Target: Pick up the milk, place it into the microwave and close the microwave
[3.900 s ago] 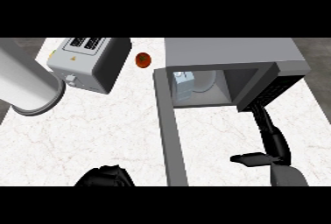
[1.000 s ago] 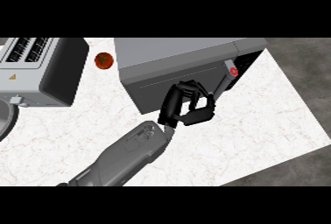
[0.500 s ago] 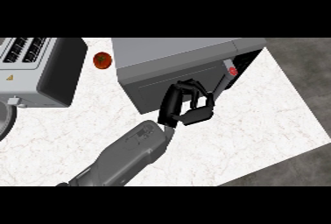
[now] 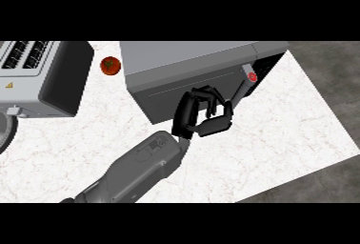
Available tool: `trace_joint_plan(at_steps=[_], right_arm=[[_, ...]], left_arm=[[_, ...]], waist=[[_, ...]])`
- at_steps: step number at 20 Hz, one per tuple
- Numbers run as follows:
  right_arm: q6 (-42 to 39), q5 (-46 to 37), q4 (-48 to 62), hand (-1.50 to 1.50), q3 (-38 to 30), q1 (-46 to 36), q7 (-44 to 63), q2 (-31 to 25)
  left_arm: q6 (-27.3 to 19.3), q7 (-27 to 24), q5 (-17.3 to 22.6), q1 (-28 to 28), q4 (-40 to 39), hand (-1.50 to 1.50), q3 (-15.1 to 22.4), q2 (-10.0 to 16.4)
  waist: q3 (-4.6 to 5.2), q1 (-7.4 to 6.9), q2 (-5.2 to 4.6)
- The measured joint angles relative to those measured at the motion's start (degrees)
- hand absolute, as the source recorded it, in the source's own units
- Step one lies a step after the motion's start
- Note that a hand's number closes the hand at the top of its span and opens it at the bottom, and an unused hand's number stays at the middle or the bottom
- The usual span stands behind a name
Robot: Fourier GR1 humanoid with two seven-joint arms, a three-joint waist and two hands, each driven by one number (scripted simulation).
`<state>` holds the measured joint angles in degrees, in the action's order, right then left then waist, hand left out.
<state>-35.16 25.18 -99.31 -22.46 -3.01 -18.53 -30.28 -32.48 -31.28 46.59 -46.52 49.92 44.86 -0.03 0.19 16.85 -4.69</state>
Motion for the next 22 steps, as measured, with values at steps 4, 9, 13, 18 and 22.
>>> trace_joint_plan(at_steps=[4,9,13,18,22], right_arm=[[0.0,0.8,1.1,-1.50,-1.1,-1.4,0.5,-1.4],[0.0,1.3,2.3,-1.50,-2.1,-2.8,0.9,-2.9],[-0.5,1.8,3.5,-1.50,-3.0,-3.7,0.9,-4.3],[-0.9,1.4,4.8,-1.50,-4.3,-5.0,1.1,-6.7],[-1.4,0.8,5.8,-1.50,-5.2,-5.8,0.9,-8.6]], left_arm=[[0.4,-1.3,1.3,-0.4,-0.5,1.50,0.6,0.0],[0.4,-3.2,2.7,-0.6,-0.9,1.50,1.1,0.0],[0.2,-4.7,3.7,-0.7,-1.2,1.50,1.3,0.0],[0.1,-5.8,4.9,-1.1,-1.5,1.50,1.9,0.0],[-0.1,-6.8,5.9,-1.2,-1.7,1.50,2.1,0.0]], waist=[[-0.07,-0.14,-0.06],[-0.15,-0.06,-0.16],[-0.23,0.10,-0.24],[-0.27,0.04,-0.35],[-0.33,0.20,-0.35]])
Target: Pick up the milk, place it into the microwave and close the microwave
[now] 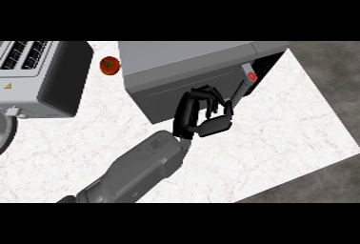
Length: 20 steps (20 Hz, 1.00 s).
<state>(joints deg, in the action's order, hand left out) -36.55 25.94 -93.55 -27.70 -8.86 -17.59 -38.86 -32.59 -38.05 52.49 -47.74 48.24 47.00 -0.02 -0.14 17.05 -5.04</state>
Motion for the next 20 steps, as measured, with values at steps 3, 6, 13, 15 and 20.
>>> trace_joint_plan(at_steps=[3,6,13,15,20], right_arm=[[-0.2,-0.2,1.1,-1.50,-0.6,-0.7,-0.2,-1.0],[-1.0,0.2,2.4,-1.50,-0.8,-1.2,-0.3,-1.7],[-2.6,2.5,6.2,-1.50,-1.3,-2.6,-0.4,-2.5],[-3.2,3.0,7.3,-1.50,-1.4,-3.0,-0.5,-2.7],[-4.1,4.4,10.0,-1.50,-1.7,-4.2,-0.5,-3.3]], left_arm=[[-0.1,-0.4,0.7,-0.3,-0.1,1.50,0.4,0.0],[-0.1,-1.0,1.4,-0.6,-0.2,1.50,0.8,0.0],[0.0,-2.3,2.8,-1.2,-0.6,1.50,1.7,0.0],[0.0,-2.5,3.3,-1.4,-0.6,1.50,2.0,0.0],[0.2,-3.1,4.3,-1.9,-0.9,1.50,2.8,0.0]], waist=[[-0.05,-0.16,-0.12],[-0.10,-0.26,-0.24],[-0.19,-0.52,-0.46],[-0.22,-0.63,-0.51],[-0.24,-0.88,-0.63]])
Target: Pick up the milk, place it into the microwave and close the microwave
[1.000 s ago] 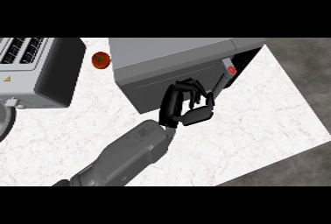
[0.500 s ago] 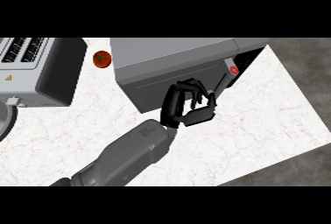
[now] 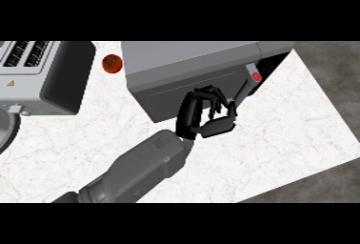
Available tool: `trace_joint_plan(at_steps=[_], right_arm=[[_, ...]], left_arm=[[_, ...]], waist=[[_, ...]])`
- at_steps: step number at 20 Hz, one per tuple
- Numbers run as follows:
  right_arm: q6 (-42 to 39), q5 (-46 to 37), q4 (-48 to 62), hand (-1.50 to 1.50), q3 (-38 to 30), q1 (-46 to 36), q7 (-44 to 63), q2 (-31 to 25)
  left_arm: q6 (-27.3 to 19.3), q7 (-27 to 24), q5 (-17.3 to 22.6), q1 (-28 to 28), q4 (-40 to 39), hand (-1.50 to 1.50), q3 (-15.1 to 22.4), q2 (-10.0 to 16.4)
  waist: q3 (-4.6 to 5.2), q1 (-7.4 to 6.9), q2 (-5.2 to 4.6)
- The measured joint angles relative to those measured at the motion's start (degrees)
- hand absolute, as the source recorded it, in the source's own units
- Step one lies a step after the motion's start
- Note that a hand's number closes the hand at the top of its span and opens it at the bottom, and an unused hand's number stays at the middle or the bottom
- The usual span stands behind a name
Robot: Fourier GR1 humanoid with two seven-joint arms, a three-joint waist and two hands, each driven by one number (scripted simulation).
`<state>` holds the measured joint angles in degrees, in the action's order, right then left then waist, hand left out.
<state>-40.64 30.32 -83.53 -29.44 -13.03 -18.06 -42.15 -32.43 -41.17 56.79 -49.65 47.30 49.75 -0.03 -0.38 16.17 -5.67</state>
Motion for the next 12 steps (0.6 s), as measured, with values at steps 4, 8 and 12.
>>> trace_joint_plan(at_steps=[4,8,12], right_arm=[[-0.6,0.9,1.8,-1.50,-0.2,-1.0,0.1,-0.7],[-1.1,1.5,3.4,-1.50,-0.3,-2.1,0.4,-1.5],[-1.4,2.1,5.2,-1.50,-0.7,-3.0,0.7,-2.4]], left_arm=[[-0.1,-0.5,0.8,-0.4,-0.2,1.50,0.6,0.0],[-0.1,-0.7,1.7,-0.8,-0.4,1.50,1.2,0.0],[-0.1,-1.3,2.5,-1.1,-0.6,1.50,1.6,0.0]], waist=[[-0.01,-0.13,-0.05],[-0.02,-0.30,-0.09],[-0.05,-0.38,-0.14]])
